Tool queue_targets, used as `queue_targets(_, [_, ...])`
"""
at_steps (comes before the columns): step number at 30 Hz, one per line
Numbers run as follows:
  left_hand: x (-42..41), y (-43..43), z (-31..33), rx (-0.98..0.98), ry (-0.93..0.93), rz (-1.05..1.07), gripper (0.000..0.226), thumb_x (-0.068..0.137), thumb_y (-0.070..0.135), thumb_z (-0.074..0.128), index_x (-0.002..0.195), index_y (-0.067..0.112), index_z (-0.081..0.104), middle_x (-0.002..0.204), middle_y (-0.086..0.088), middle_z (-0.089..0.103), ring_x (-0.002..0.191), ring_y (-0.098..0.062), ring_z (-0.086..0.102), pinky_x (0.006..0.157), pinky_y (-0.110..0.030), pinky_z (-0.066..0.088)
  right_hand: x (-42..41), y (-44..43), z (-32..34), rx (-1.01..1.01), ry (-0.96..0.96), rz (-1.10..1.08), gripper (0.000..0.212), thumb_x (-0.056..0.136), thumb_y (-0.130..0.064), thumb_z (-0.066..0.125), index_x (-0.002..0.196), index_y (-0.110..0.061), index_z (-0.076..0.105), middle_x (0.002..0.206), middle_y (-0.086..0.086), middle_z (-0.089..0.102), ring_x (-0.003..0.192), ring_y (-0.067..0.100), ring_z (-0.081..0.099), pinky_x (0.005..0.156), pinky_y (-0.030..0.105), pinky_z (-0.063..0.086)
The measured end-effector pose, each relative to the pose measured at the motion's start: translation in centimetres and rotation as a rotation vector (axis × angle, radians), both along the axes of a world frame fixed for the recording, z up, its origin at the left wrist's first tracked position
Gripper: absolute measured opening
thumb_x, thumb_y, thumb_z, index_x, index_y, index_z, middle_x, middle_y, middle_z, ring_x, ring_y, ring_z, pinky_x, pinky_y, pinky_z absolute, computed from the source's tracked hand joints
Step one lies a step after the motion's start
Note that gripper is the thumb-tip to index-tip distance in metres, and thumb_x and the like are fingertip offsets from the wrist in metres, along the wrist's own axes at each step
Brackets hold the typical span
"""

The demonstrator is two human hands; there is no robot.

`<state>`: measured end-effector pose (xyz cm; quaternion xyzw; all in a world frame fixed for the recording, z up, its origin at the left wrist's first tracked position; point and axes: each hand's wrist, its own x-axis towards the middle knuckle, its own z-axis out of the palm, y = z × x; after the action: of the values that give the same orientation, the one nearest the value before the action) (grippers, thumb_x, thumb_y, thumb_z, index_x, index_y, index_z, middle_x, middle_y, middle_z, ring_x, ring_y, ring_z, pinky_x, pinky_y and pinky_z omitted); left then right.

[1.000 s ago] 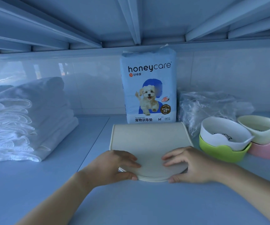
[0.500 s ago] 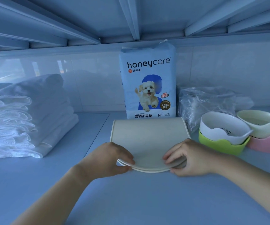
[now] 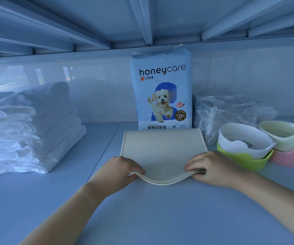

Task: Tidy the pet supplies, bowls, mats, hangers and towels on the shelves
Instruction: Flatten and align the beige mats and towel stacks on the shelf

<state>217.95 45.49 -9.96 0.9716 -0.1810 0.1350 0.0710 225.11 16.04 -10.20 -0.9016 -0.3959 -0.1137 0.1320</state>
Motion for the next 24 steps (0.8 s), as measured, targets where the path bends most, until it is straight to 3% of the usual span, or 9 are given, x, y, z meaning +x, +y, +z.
queue_targets(5, [0.4, -0.1, -0.9, -0.060, -0.024, 0.050, 0.028, 0.087, 0.014, 0.059, 0.108, 0.029, 0.068, 0.114, 0.018, 0.065, 0.105, -0.008, 0.061, 0.090, -0.023, 0.044, 0.1, 0.3, -0.4, -0.005, -0.053, -0.007, 0.021, 0.080, -0.021, 0.059, 0.097, -0.025, 0.071, 0.102, -0.015, 0.069, 0.093, 0.005, 0.061, 0.081, 0.028, 0.047])
queue_targets(11, [1.6, -0.9, -0.9, -0.211, -0.107, 0.121, 0.025, 0.082, 0.005, 0.062, 0.097, 0.021, 0.074, 0.102, 0.007, 0.071, 0.095, -0.017, 0.066, 0.085, -0.029, 0.048, 0.3, 0.8, -0.5, 0.004, -0.113, 0.007, 0.016, 0.079, -0.020, 0.060, 0.091, -0.022, 0.071, 0.095, -0.009, 0.070, 0.088, 0.011, 0.063, 0.074, 0.029, 0.049])
queue_targets(14, [1.6, -1.2, -1.4, -0.299, -0.137, 0.135, 0.022, 0.079, 0.004, 0.067, 0.092, 0.020, 0.076, 0.096, 0.004, 0.073, 0.091, -0.017, 0.067, 0.083, -0.027, 0.049, 0.8, 0.9, -0.1, -0.024, -0.123, -0.052, 0.016, 0.081, -0.021, 0.057, 0.090, -0.018, 0.069, 0.095, -0.004, 0.069, 0.089, 0.015, 0.061, 0.077, 0.032, 0.046])
queue_targets(19, [0.9, -1.0, -1.9, -0.337, -0.145, 0.073, 0.023, 0.079, 0.002, 0.065, 0.092, 0.019, 0.075, 0.096, 0.006, 0.073, 0.091, -0.014, 0.066, 0.080, -0.022, 0.047, 0.8, 1.0, 0.3, 0.072, -0.144, -0.128, 0.015, 0.080, -0.017, 0.061, 0.091, -0.018, 0.072, 0.092, -0.002, 0.071, 0.087, 0.019, 0.064, 0.075, 0.035, 0.050])
queue_targets(22, [0.4, -0.3, -1.6, -0.323, -0.139, -0.029, 0.018, 0.080, 0.007, 0.068, 0.090, 0.020, 0.074, 0.094, 0.012, 0.072, 0.088, -0.006, 0.064, 0.080, -0.023, 0.050, 0.6, 0.4, 0.1, 0.052, -0.052, -0.091, 0.014, 0.081, -0.020, 0.064, 0.092, -0.019, 0.073, 0.095, -0.006, 0.071, 0.088, 0.013, 0.064, 0.078, 0.029, 0.049])
queue_targets(24, [0.2, 0.5, -1.4, -0.304, -0.122, -0.077, 0.015, 0.079, 0.010, 0.071, 0.089, 0.021, 0.075, 0.092, 0.016, 0.071, 0.085, 0.000, 0.063, 0.079, -0.014, 0.047, 0.6, -0.1, 0.1, 0.021, 0.014, -0.071, 0.018, 0.077, -0.017, 0.065, 0.093, -0.015, 0.072, 0.099, -0.008, 0.070, 0.090, 0.011, 0.063, 0.081, 0.026, 0.048])
